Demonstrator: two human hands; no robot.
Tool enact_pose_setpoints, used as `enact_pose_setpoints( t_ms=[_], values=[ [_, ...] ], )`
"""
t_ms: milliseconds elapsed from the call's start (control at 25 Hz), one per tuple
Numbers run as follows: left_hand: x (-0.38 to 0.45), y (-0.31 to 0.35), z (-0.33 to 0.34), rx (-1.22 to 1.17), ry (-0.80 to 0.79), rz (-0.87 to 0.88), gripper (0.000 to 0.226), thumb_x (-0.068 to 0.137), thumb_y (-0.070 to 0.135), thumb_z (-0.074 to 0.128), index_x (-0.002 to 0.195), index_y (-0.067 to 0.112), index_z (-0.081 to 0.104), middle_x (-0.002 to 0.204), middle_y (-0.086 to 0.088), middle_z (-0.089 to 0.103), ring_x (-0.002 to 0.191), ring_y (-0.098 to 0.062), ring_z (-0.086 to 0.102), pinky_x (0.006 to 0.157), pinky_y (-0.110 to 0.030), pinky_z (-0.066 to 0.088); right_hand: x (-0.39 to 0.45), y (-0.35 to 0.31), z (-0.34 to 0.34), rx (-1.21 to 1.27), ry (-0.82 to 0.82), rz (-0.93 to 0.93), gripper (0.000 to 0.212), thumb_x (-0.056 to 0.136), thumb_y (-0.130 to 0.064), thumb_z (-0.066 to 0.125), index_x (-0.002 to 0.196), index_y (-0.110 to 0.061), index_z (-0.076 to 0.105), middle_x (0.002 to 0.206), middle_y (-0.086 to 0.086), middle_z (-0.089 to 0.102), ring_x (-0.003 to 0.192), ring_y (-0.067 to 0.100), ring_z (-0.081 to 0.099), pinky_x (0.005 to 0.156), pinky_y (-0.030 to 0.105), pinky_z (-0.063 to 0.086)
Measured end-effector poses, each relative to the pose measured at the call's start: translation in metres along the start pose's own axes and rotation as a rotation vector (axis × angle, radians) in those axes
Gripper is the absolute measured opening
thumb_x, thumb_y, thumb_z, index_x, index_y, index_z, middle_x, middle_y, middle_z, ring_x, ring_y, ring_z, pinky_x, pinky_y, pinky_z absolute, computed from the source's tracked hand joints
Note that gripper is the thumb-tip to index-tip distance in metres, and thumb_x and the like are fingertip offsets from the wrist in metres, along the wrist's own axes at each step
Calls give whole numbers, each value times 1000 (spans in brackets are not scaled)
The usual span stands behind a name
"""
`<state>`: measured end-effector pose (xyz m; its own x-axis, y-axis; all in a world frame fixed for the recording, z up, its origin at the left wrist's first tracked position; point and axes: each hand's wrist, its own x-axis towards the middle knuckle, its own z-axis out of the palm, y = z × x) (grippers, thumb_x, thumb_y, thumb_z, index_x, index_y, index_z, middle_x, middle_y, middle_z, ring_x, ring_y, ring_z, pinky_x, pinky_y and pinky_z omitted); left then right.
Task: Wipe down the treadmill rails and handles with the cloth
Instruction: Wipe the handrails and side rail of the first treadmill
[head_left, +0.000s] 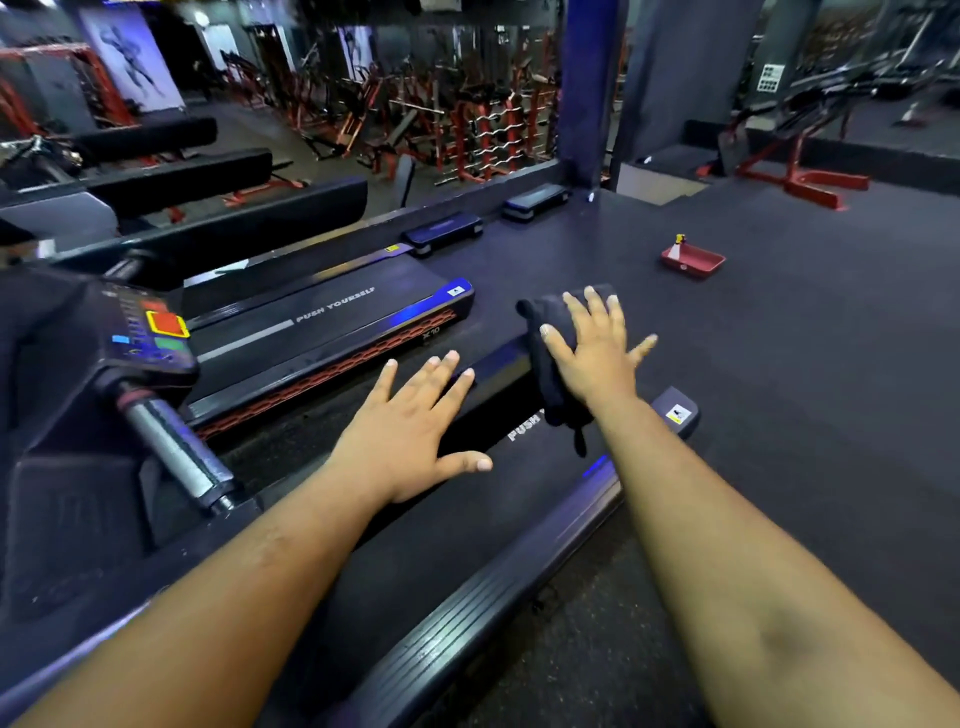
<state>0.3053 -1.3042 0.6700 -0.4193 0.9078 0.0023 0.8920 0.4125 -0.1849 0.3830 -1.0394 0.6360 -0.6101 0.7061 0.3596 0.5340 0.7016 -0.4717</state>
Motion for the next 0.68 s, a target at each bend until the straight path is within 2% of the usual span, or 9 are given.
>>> enact_pose_setpoints(
  t_ms=[80, 160, 280, 320, 400, 440, 480, 560, 680],
  values=[
    [-24, -1, 1, 13, 10, -49, 111, 71, 91, -4, 157, 22, -13, 164, -1, -21, 153, -16, -13, 122, -56, -5, -33, -43, 11, 141, 10, 90, 64, 91, -62, 35, 147, -31, 41, 161, -8, 27, 152, 18, 10, 115, 68, 16],
    [-56, -14, 1, 22, 25, -104, 112, 70, 91, -4, 157, 21, -15, 164, -1, -20, 153, -16, -13, 121, -57, -5, -99, -98, 21, 155, -35, -104, 67, 89, -59, 31, 149, -29, 39, 160, -9, 30, 151, 15, 15, 117, 58, 20],
    [-114, -42, 4, -1, 18, -166, 115, 66, 92, -10, 156, 21, -16, 165, 0, -18, 153, -15, -12, 121, -57, -5, -133, -93, 15, -27, -96, -508, 68, 90, -60, 32, 152, -32, 33, 159, -9, 33, 147, 15, 27, 110, 52, 30],
    [-134, -51, 5, 3, 13, -175, 116, 64, 93, -11, 156, 22, -16, 165, 0, -18, 153, -15, -12, 121, -57, -6, -123, -87, 11, -104, -82, -531, 68, 90, -63, 31, 152, -33, 33, 158, -9, 35, 146, 15, 30, 111, 55, 27],
    [-167, -63, 8, 7, 1, -180, 113, 68, 93, -8, 156, 23, -16, 165, 0, -17, 153, -15, -12, 121, -57, -6, -107, -97, 9, -86, -60, -330, 69, 89, -66, 26, 148, -33, 40, 155, -8, 40, 146, 17, 29, 115, 63, 12],
    [-183, -68, 9, 6, 4, -190, 112, 70, 93, -5, 156, 23, -16, 165, 0, -17, 153, -16, -11, 121, -56, -6, -115, -119, 13, -22, -55, -216, 69, 89, -65, 25, 143, -30, 48, 152, -6, 45, 146, 19, 30, 116, 64, 9],
    [-198, -72, 12, 7, 6, -204, 111, 71, 93, -5, 156, 23, -15, 165, 0, -16, 153, -16, -10, 121, -56, -5, -135, -148, 20, 26, -46, -183, 67, 89, -63, 26, 138, -27, 54, 147, -5, 50, 144, 21, 33, 116, 63, 10],
    [-224, -81, 16, 4, 11, -229, 115, 66, 93, -14, 157, 22, -12, 166, -1, -12, 154, -16, -6, 122, -57, -3, -185, -201, 28, 43, -76, -385, 58, 91, -58, 31, 133, -27, 58, 141, -6, 56, 139, 19, 39, 117, 55, 15],
    [-253, -92, 18, -1, 12, -243, 120, 60, 92, -23, 157, 22, -11, 166, 0, -12, 154, -16, -7, 121, -58, -3, -197, -193, 19, -73, -169, -788, 62, 91, -62, 36, 144, -32, 47, 147, -7, 50, 139, 17, 41, 114, 48, 24]
  ],
)
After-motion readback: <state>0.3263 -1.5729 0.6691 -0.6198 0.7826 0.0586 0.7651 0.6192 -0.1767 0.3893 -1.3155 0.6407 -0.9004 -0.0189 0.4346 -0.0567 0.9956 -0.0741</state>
